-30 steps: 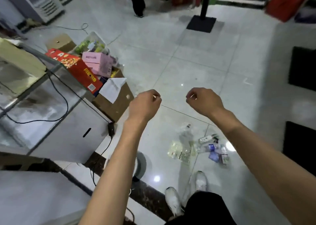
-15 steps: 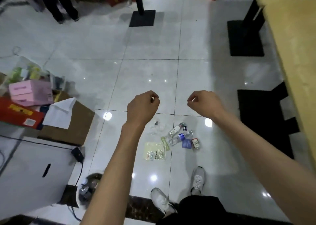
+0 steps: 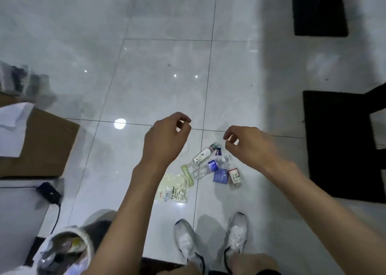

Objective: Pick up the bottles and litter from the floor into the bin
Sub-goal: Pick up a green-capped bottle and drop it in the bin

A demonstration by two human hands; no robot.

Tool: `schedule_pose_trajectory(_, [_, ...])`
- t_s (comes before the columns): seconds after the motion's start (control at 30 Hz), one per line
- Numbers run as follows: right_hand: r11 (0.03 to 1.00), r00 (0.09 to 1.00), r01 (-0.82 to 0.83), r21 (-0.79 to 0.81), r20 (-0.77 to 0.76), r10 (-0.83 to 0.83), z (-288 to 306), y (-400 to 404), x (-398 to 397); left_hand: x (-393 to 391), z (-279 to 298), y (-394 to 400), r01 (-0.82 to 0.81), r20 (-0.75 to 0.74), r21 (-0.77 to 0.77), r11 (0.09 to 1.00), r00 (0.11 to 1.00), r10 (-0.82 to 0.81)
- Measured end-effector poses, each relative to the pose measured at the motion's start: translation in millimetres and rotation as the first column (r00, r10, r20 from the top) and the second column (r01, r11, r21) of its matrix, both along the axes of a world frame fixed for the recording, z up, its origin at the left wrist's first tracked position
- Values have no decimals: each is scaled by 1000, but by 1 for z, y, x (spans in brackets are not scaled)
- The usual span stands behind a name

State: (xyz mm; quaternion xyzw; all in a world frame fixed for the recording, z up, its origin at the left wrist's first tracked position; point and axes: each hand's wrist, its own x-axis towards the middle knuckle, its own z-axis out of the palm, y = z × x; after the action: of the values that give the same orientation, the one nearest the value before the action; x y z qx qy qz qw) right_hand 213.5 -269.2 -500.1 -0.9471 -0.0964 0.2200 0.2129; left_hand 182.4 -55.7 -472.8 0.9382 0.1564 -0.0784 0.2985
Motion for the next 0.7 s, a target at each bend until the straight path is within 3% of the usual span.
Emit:
schedule_pose_trajectory(0.23, [982,992,-126,-137,-23,124,-275,1,26,28,-285,6,-19,-35,38,999,999,20])
schedule_pose_trajectory(0.43, [968,989,-144,-204,-8,146,-471,-22,42,50,-530,-13,115,-141,86,990,985,-102])
schedule_pose_trajectory(0.57, [976,995,-90,-199,16,95,-549,-31,48,53,-626,-31,188,-126,178,966,978,-167])
schedule_pose_trajectory(0.7, [980,998,-45,-194,33,52,-591,-32,54,51,-675,-42,216,-109,214,953,974,-196])
